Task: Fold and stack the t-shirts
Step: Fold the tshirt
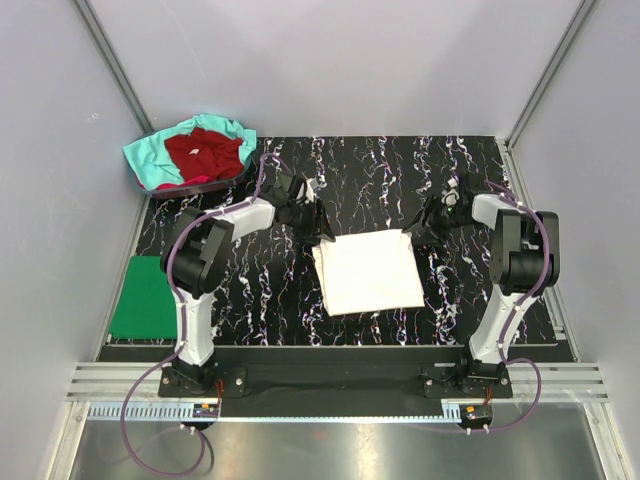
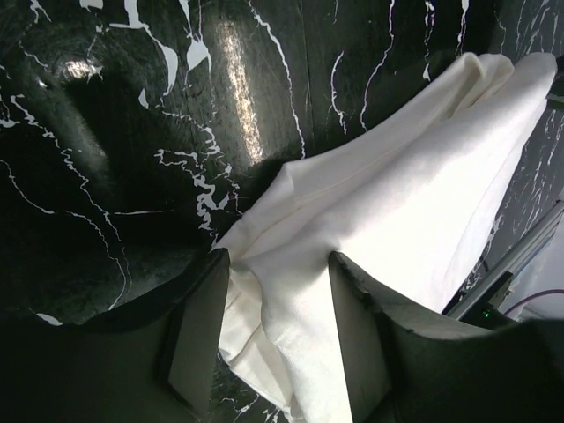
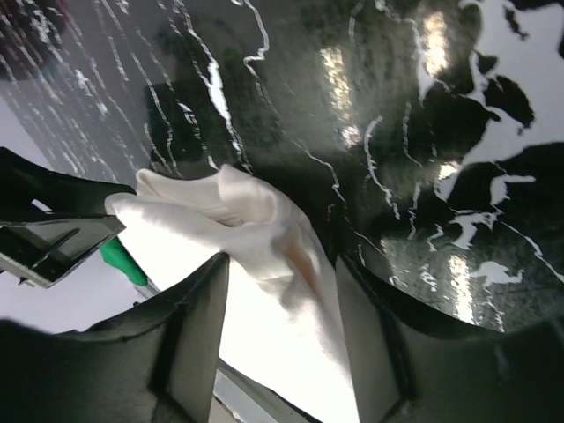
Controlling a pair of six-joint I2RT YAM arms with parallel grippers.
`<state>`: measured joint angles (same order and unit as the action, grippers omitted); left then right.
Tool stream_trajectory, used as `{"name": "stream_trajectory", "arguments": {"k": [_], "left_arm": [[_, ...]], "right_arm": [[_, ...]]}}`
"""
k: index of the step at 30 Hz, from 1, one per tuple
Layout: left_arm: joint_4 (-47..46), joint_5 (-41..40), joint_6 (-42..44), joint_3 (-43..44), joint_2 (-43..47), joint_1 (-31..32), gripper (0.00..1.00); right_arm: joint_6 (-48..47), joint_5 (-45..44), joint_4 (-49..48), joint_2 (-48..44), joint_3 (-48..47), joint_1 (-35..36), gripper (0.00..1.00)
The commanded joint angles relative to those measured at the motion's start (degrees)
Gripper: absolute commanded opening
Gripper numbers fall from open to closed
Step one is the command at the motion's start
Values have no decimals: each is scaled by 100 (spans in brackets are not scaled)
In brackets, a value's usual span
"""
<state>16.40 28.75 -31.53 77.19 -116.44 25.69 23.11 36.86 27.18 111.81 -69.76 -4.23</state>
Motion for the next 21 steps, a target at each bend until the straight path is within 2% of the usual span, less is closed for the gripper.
{"name": "stream_trajectory", "arguments": {"k": [1, 2, 8, 11, 12, 13, 15, 16, 18, 21], "left_arm": [[-252, 157, -2, 288, 25, 6, 52], [-243, 148, -11, 297, 25, 6, 49], [-252, 113, -37, 306, 52, 6, 46], [-243, 122, -55, 341, 25, 6, 40], [-234, 104, -55, 349, 25, 6, 39], [-217, 96, -46, 367, 25, 6, 30], [-155, 69, -29, 367, 95, 6, 23], [-164, 34, -29, 332, 148, 6, 15], [-111, -36, -64, 280, 375, 6, 7], [64, -159, -169, 157, 789, 23, 0]], "right_arm": [[-61, 347, -248, 51, -275, 19, 58], [-53, 418, -283, 60, -275, 10, 54], [88, 726, -521, 200, -266, 19, 51], [149, 805, -556, 280, -354, 19, 38], [167, 822, -565, 297, -363, 19, 30], [167, 849, -573, 298, -381, 19, 25], [202, 954, -582, 289, -424, 19, 14], [246, 989, -582, 210, -433, 19, 5], [325, 981, -547, 44, -390, 19, 0], [255, 814, -91, -299, -372, 27, 0]]}}
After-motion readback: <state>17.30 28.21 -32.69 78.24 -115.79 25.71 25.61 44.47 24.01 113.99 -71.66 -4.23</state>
